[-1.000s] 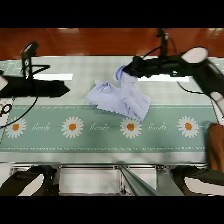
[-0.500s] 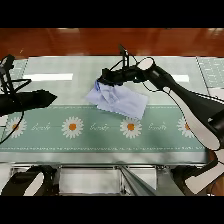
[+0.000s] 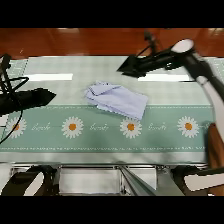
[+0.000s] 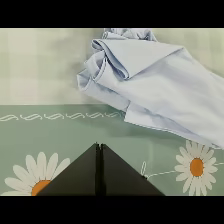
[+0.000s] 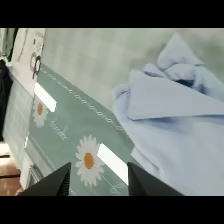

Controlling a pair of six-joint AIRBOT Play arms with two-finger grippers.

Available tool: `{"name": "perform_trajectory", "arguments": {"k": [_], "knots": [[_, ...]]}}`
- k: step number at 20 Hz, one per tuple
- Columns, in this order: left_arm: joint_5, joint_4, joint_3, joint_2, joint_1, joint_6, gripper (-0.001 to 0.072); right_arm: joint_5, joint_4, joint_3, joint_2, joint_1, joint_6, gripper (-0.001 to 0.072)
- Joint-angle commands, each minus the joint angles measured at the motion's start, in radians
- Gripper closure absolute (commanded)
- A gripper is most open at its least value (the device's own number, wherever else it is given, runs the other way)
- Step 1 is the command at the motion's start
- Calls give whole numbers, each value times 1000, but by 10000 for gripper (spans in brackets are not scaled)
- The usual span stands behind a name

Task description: Fold the shirts.

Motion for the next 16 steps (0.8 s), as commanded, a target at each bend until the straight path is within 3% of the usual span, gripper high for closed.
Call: {"name": "perform_trajectory", "arguments": {"k": [1,3,5,7,10,13,16], "knots": [[6,0,0,0,1,-29,685,209,-415,-45,238,-208,65,299],[6,0,0,0,1,-29,685,167,-680,-213,412,-312,124,299],[6,0,-1,0,1,-29,685,1,-712,-505,571,-404,196,298],[6,0,-1,0,1,-29,685,-156,-536,-789,634,-455,152,292],[6,0,-1,0,1,-29,685,-283,-138,-1015,537,-461,-18,291],[6,0,-1,0,1,-29,685,-293,115,-1007,348,-393,-154,292],[6,0,-1,0,1,-29,685,-315,150,-909,163,-273,-158,292]]}}
